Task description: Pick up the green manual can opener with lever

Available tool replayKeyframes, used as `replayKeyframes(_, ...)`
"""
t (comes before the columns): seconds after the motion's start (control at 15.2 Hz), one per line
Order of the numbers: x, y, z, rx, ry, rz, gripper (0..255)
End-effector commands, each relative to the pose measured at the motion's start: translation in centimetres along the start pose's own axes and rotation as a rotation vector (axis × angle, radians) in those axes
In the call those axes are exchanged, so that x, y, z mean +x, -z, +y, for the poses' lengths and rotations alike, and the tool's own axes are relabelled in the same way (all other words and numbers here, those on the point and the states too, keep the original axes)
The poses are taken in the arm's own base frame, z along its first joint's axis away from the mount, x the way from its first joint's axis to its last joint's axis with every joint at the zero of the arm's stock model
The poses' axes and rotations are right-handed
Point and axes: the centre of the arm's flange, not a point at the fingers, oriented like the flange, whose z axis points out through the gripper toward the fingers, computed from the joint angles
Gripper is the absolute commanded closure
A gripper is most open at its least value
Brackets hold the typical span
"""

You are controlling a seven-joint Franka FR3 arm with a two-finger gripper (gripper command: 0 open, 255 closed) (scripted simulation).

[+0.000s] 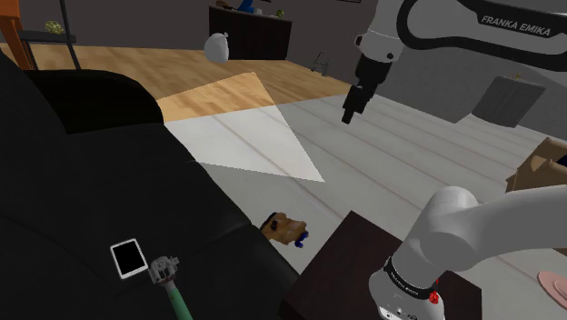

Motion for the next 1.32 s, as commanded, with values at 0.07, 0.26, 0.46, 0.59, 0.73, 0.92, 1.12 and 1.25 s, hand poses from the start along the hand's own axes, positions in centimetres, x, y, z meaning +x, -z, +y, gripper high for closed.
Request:
replayKeyframes(0.07,0.2,-0.9,-1.0,0.001,-0.003,0.000,0)
replayKeyframes(0.26,0.7,-3.5,-3.9,0.002,-0.014,0.002,0)
replayKeyframes(0.46,1.3,-6.1,-6.8,0.004,-0.024,0.003,0)
replayKeyframes(0.59,1.7,-7.8,-8.7,0.005,-0.031,0.004,0)
replayKeyframes(0.73,2.1,-9.5,-10.6,0.007,-0.038,0.005,0)
replayKeyframes(0.92,2.7,-12.1,-13.5,0.008,-0.049,0.006,0)
replayKeyframes(1.12,3.4,-14.7,-16.4,0.010,-0.059,0.008,0)
replayKeyframes(1.25,3.9,-16.4,-18.3,0.011,-0.066,0.009,0)
